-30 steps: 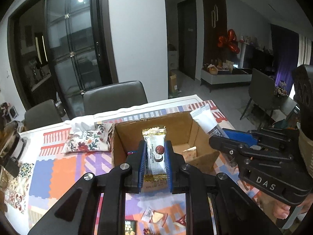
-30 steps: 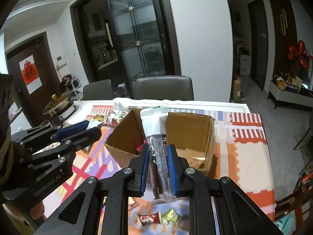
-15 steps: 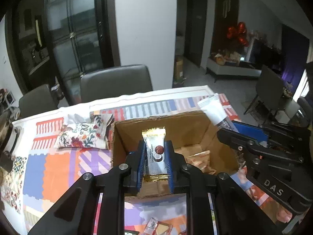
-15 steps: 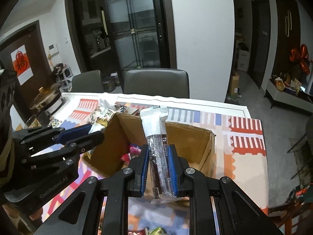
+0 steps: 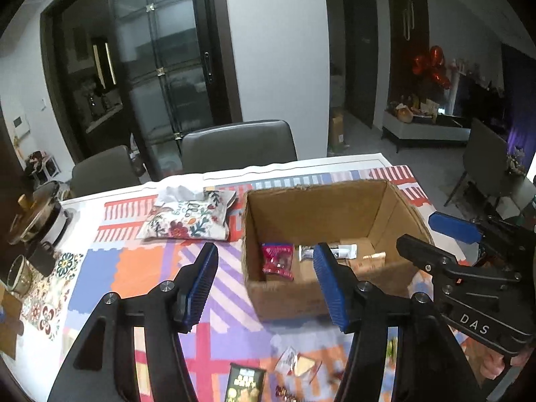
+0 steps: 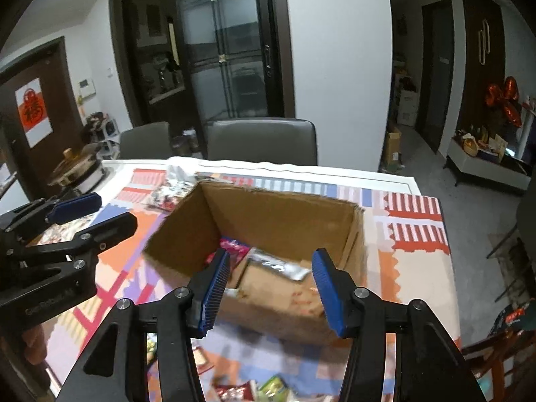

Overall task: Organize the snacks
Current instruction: 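Move both tools back toward the snacks beside the box, then grasp the gold chocolates with the left gripper while the right grasps the red-and-white candy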

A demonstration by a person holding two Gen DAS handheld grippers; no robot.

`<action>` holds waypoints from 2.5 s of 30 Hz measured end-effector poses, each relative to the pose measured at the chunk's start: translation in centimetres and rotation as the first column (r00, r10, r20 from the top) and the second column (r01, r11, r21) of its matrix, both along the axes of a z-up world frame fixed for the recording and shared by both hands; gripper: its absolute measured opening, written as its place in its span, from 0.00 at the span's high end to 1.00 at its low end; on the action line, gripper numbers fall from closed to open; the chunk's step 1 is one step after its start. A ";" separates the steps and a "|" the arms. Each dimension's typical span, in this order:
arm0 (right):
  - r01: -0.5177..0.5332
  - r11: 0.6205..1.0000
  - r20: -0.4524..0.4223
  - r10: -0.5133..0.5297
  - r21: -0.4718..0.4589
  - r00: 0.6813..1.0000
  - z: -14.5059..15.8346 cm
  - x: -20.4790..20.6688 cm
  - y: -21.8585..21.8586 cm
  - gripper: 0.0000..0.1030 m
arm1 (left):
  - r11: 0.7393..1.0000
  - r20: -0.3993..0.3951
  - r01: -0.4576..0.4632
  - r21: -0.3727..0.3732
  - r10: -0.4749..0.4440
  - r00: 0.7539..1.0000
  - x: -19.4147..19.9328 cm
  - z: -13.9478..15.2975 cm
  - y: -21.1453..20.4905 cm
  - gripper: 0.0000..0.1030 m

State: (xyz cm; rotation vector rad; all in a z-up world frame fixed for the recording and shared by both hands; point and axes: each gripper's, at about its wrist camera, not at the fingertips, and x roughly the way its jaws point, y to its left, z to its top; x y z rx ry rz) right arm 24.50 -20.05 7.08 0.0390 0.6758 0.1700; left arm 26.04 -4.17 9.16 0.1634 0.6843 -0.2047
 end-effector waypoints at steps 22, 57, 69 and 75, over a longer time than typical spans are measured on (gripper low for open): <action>-0.091 0.995 -0.099 0.095 0.043 0.990 -7.2 -8.0 3.7 0.49 | 1.000 -0.053 0.005 -0.013 -0.005 0.999 -10.1 -7.3 3.1 0.44; -0.022 0.992 -0.336 0.063 0.124 0.940 -17.6 -7.9 2.9 0.49 | 0.998 -0.245 0.033 -0.055 -0.045 0.968 -7.6 -19.6 1.5 0.57; -0.047 0.985 -0.366 0.106 0.169 0.925 -18.4 -6.5 4.1 0.49 | 0.998 -0.251 0.047 -0.052 -0.058 0.966 -7.5 -19.9 1.6 0.78; -0.040 0.983 -0.371 0.105 0.178 0.923 -18.6 -5.3 4.4 0.49 | 0.996 -0.242 0.018 -0.082 -0.037 0.970 -7.5 -19.0 2.7 0.78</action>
